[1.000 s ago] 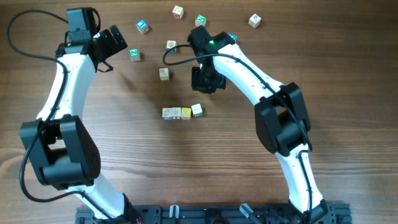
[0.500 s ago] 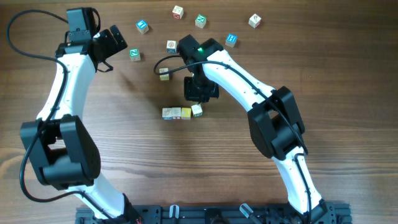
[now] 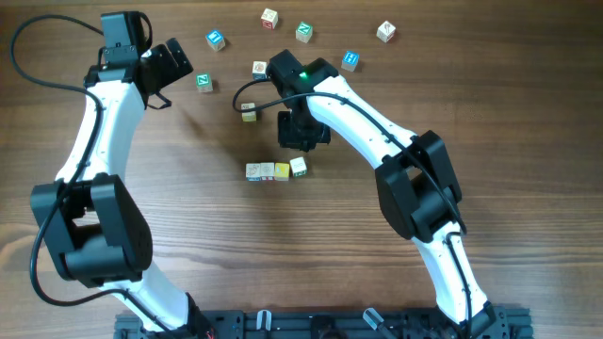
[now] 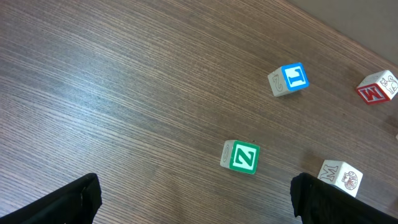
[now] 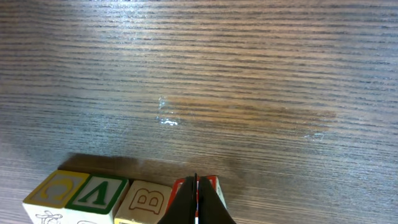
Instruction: Form a horizontal line
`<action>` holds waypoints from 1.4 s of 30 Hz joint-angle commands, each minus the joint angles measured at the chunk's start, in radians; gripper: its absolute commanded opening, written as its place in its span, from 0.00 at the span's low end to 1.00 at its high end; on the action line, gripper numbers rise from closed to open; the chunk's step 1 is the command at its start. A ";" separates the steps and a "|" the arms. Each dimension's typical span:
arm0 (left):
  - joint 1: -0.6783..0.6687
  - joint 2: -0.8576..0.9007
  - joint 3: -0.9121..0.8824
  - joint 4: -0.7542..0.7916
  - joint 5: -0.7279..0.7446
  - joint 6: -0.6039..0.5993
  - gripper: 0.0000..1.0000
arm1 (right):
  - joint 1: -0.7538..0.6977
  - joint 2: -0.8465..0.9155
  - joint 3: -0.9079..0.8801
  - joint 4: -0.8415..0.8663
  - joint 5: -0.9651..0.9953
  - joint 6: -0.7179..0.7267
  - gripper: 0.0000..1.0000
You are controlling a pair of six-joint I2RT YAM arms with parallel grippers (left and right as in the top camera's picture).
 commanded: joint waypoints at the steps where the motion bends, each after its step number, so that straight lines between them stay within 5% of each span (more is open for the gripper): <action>1: -0.002 -0.002 0.003 0.003 0.002 0.005 1.00 | 0.001 0.029 -0.015 0.000 0.017 0.014 0.04; 25: -0.002 -0.002 0.003 0.003 0.002 0.005 1.00 | -0.017 0.029 -0.015 0.023 0.105 0.071 0.04; 42: -0.002 -0.002 0.003 0.003 0.002 0.005 1.00 | 0.007 0.055 -0.017 -0.042 -0.029 0.014 0.04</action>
